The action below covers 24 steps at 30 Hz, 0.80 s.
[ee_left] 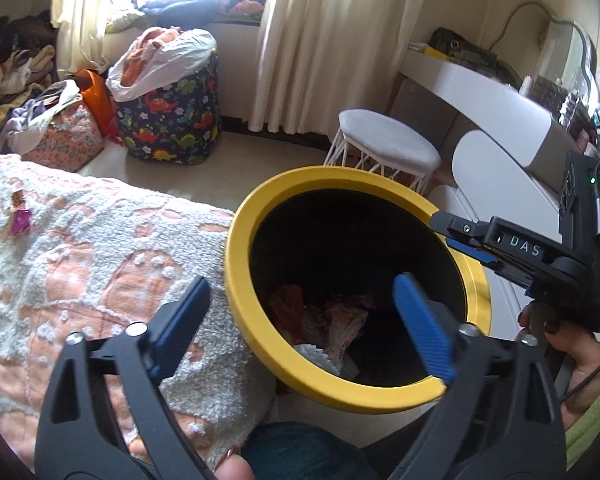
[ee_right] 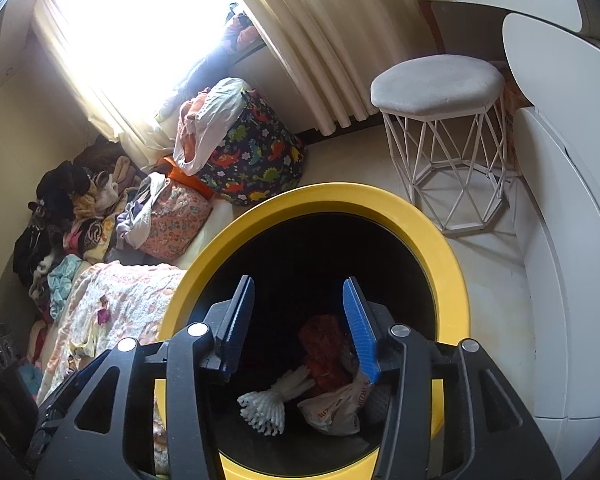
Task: Collect trash
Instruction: 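Open both grippers to drop the wrappers into the bin, then move both open grippers back over the wrappers on the bed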
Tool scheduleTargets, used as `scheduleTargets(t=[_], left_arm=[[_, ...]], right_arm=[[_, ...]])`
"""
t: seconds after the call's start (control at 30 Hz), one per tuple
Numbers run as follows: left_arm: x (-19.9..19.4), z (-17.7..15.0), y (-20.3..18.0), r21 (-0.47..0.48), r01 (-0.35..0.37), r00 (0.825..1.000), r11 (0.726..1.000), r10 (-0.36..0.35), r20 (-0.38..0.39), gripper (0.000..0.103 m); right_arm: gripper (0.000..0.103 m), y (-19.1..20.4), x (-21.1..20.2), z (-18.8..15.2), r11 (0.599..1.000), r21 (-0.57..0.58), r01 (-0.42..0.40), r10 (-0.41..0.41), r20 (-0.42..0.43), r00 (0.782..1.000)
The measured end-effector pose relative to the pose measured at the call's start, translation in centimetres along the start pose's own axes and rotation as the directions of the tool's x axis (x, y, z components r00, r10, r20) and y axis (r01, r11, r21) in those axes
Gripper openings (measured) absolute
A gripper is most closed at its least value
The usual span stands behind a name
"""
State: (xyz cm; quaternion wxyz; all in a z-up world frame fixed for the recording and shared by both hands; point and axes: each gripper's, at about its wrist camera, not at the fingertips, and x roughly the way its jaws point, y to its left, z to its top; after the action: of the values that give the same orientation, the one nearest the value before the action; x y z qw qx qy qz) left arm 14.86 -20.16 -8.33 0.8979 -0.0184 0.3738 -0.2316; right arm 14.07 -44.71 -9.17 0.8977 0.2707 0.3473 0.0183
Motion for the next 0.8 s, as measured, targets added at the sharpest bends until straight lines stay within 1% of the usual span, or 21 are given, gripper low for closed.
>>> scheduleTargets(t=[0.1, 0.17, 0.23, 0.4, 0.5, 0.67, 0.8], left_arm=[[-1.0, 0.0, 0.4, -0.004, -0.033, 0.999, 0.999, 0.033, 0.021, 0.092], [-1.8, 0.1, 0.9, -0.018, -0.046, 0.998, 0.999, 0.047, 0.037, 0.092], [-2.5, 0.1, 1.4, -0.035, -0.056, 0.997, 0.998, 0.057, 0.050, 0.092], [-4.5, 0.1, 2.5, -0.063, -0.089, 0.992, 0.994, 0.094, 0.089, 0.092], [-5.5, 0.0, 3.1, -0.068, -0.107, 0.987, 0.992, 0.114, 0.110, 0.092], [-7.1, 0.1, 4.2, -0.094, -0.120, 0.982, 0.988, 0.132, 0.135, 0.092], [-8.3, -0.1, 4.8, -0.107, -0.139, 0.976, 0.985, 0.154, 0.153, 0.092]], right_arm=[[0.053, 0.8, -0.3, -0.1, 1.000, -0.016, -0.010, 0.011, 0.019, 1.000], [0.058, 1.6, -0.6, -0.1, 0.999, -0.035, -0.021, 0.022, 0.034, 0.999], [0.061, 2.1, -0.9, 0.0, 0.998, -0.050, -0.027, 0.029, 0.047, 0.998], [0.064, 3.7, -1.5, -0.1, 0.995, -0.086, -0.054, 0.060, 0.069, 0.996], [0.068, 4.5, -1.8, 0.0, 0.992, -0.105, -0.065, 0.073, 0.080, 0.994], [0.074, 5.8, -2.3, -0.2, 0.988, -0.133, -0.083, 0.095, 0.090, 0.991], [0.075, 6.7, -2.6, -0.3, 0.984, -0.148, -0.100, 0.114, 0.092, 0.989]])
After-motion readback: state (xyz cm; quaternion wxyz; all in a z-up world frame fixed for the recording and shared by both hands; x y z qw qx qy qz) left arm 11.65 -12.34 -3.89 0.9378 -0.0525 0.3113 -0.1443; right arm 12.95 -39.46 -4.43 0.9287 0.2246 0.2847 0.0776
